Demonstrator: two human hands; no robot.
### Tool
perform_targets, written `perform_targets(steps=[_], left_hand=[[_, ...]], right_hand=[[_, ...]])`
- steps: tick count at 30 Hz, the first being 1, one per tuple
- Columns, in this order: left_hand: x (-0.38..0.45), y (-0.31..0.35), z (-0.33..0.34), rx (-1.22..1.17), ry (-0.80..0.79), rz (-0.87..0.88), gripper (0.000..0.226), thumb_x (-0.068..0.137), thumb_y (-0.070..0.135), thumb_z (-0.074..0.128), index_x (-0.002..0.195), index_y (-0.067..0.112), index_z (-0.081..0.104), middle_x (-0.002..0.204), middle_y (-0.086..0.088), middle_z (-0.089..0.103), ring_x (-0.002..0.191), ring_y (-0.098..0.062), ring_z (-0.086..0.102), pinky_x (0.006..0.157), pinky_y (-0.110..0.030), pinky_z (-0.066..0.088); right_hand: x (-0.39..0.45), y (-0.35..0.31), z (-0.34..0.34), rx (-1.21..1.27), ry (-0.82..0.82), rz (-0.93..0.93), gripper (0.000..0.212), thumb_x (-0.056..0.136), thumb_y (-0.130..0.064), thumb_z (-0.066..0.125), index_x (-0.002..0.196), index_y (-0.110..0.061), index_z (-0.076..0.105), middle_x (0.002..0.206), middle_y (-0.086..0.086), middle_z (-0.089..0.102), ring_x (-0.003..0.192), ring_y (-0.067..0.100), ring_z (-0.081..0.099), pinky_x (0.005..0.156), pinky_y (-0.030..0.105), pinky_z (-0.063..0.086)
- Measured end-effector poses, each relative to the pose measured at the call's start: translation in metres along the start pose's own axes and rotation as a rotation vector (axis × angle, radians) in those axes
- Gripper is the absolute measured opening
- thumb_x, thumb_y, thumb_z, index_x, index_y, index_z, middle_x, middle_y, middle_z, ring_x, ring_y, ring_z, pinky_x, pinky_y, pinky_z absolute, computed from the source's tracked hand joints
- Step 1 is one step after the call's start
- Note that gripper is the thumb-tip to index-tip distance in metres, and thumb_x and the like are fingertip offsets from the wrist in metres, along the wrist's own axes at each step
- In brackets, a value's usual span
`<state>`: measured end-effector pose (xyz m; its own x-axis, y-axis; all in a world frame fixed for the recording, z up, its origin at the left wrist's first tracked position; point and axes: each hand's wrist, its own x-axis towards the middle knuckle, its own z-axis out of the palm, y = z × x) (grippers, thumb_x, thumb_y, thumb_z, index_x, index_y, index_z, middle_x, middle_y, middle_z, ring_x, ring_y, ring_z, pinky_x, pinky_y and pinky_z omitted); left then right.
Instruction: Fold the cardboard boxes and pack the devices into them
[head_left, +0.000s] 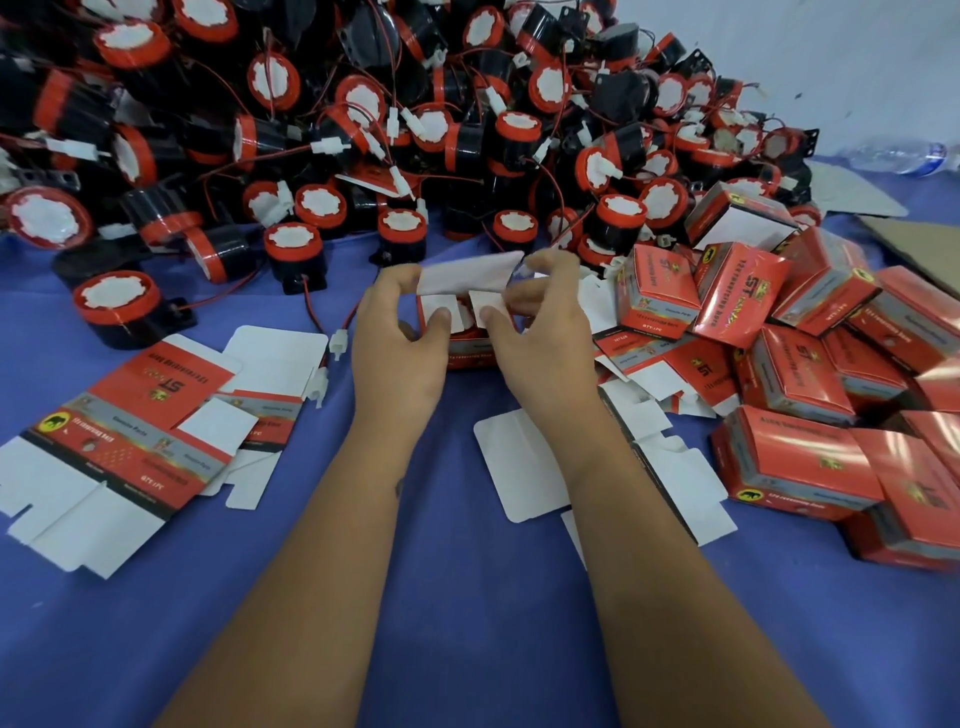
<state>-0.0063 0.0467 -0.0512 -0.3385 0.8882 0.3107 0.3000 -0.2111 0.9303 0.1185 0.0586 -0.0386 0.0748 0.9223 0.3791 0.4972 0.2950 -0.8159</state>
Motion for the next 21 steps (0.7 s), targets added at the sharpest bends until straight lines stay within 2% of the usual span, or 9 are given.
perform_targets(steps=[2,5,9,12,14,15,17,19,21], left_hand=[[-0.001,0.001,-0.002,-0.015,0.008,0.013,0.026,0.093,0.008,0.062,0.099,0.033,0.056,0.101,0.024,0.063,0.067,-0.003,0.051,0.068,-0.025,0.052],[-0.002,0.002,-0.002,-0.063,0.012,-0.003,0.021,0.092,0.007,0.065,0.095,0.027,0.060,0.088,0.026,0.062,0.057,0.003,0.049,0.057,-0.013,0.045],[-0.002,0.003,-0.005,-0.072,-0.036,-0.016,0.018,0.092,0.008,0.066,0.097,0.025,0.063,0.085,0.016,0.062,0.057,0.003,0.050,0.056,-0.012,0.043],[0.000,0.003,-0.009,-0.017,-0.084,-0.015,0.017,0.090,0.003,0.065,0.098,0.018,0.067,0.116,0.008,0.066,0.076,0.000,0.057,0.067,-0.007,0.046],[0.003,0.002,-0.012,-0.039,-0.122,-0.024,0.019,0.093,0.001,0.058,0.100,0.015,0.070,0.126,0.004,0.064,0.089,-0.010,0.062,0.072,-0.010,0.048],[0.003,0.002,-0.013,-0.106,-0.155,-0.045,0.025,0.094,-0.001,0.053,0.101,0.015,0.071,0.130,0.004,0.063,0.099,-0.017,0.063,0.074,-0.014,0.051],[0.002,0.002,-0.015,-0.148,-0.216,-0.050,0.033,0.097,0.000,0.046,0.109,0.018,0.071,0.139,0.003,0.057,0.122,-0.020,0.057,0.084,-0.026,0.054],[0.001,0.001,-0.015,0.072,-0.252,0.020,0.034,0.097,0.007,0.053,0.126,0.019,0.066,0.150,0.005,0.047,0.136,-0.017,0.042,0.106,-0.031,0.041],[0.000,-0.002,-0.014,0.323,-0.250,0.133,0.045,0.095,0.009,0.059,0.139,0.015,0.057,0.157,0.006,0.037,0.140,-0.017,0.031,0.112,-0.023,0.023]], right_hand=[[0.000,0.000,-0.002,0.111,0.017,-0.019,0.060,0.088,-0.008,0.069,0.133,-0.036,0.041,0.123,-0.009,0.052,0.104,0.001,0.058,0.081,0.010,0.049],[0.004,0.002,-0.005,-0.078,-0.044,-0.183,0.040,0.087,-0.003,0.066,0.124,-0.017,0.064,0.124,-0.002,0.057,0.114,0.011,0.053,0.098,0.026,0.046],[0.004,-0.001,-0.017,-0.211,-0.092,-0.227,0.027,0.083,-0.005,0.067,0.108,-0.013,0.073,0.111,0.000,0.069,0.109,0.018,0.055,0.094,0.013,0.036],[0.001,-0.005,-0.026,-0.274,-0.174,-0.271,0.029,0.074,-0.018,0.062,0.099,-0.008,0.074,0.105,0.003,0.071,0.103,0.025,0.059,0.095,0.035,0.045],[0.000,-0.008,-0.027,-0.311,-0.204,-0.257,0.032,0.076,-0.031,0.062,0.095,-0.007,0.072,0.102,0.002,0.069,0.099,0.025,0.059,0.090,0.043,0.046],[0.001,-0.008,-0.027,-0.334,-0.214,-0.257,0.032,0.080,-0.034,0.066,0.096,-0.007,0.071,0.101,0.003,0.068,0.099,0.025,0.059,0.089,0.044,0.046],[0.003,-0.005,-0.025,-0.382,-0.232,-0.262,0.033,0.084,-0.035,0.072,0.104,-0.008,0.071,0.107,0.004,0.067,0.102,0.024,0.058,0.090,0.042,0.046],[0.003,-0.002,-0.025,-0.381,-0.239,-0.262,0.038,0.083,-0.033,0.075,0.112,-0.009,0.071,0.115,0.003,0.066,0.108,0.022,0.056,0.095,0.034,0.045],[0.004,0.001,-0.024,-0.333,-0.224,-0.247,0.038,0.083,-0.028,0.076,0.114,-0.007,0.071,0.123,0.005,0.066,0.116,0.023,0.054,0.100,0.029,0.040]])
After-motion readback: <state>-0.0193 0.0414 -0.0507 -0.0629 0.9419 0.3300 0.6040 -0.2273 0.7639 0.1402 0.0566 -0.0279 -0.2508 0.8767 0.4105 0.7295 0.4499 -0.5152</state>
